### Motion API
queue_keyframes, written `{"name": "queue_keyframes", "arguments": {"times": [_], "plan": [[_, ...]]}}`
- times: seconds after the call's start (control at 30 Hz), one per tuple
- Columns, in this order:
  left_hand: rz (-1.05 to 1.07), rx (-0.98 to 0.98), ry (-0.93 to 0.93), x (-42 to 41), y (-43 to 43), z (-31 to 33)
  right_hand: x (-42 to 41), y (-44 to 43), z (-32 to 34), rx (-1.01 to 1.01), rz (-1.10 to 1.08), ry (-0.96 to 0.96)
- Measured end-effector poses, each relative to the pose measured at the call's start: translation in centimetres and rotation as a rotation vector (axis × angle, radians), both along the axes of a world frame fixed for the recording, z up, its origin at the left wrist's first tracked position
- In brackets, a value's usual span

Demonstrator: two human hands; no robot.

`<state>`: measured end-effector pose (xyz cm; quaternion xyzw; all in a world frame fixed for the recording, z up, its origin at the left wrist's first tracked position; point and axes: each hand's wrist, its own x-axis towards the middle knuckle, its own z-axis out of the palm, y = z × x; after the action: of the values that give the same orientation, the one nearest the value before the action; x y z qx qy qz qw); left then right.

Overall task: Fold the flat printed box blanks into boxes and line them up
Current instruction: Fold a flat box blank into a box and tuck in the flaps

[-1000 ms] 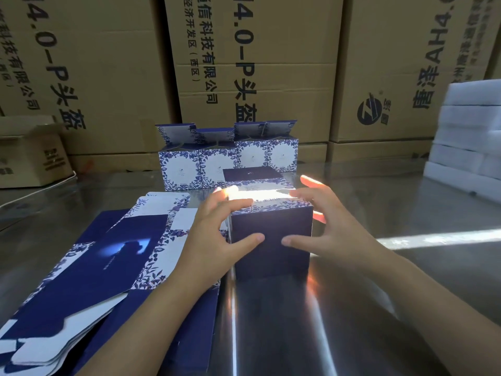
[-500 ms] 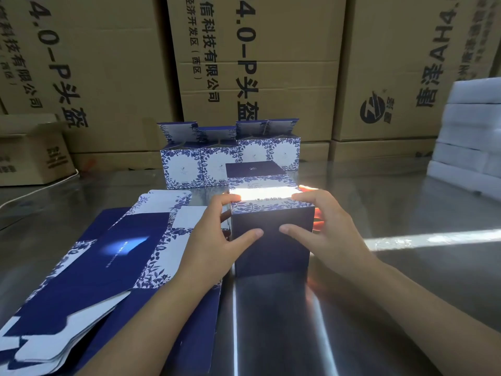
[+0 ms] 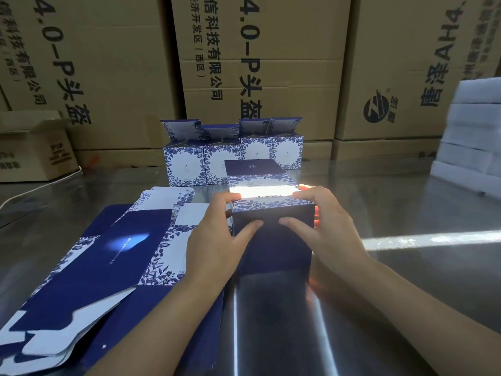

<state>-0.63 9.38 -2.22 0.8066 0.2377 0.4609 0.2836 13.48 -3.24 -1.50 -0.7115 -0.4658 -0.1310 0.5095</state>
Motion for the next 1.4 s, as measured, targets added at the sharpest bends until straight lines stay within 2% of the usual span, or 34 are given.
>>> {"name": "queue_keyframes", "arguments": {"times": [0.6,1.0,1.1,1.3,1.4], "plan": [[0.19,0.075,0.023,0.6,-0.3,0.0,-1.2,0.8,0.2,-0.058,-0.167,-0.062],[0.06,0.004,0.03,0.2,0.3,0.2,-0.6,0.6,0.7,-0.112,-0.182,-0.106],[0.015,0.016,0.027,0.1,0.4,0.3,-0.3,0.0,0.9,-0.117,-0.134,-0.065],[-0.053,-0.094,-0.022,0.3,0.3,0.1,-0.4,0.1,0.8,0.002,0.022,0.233],[-0.075,-0.153,-0.053,0.2,0.5,0.3,-0.2,0.0,0.6,-0.021,0.053,0.223]]}}
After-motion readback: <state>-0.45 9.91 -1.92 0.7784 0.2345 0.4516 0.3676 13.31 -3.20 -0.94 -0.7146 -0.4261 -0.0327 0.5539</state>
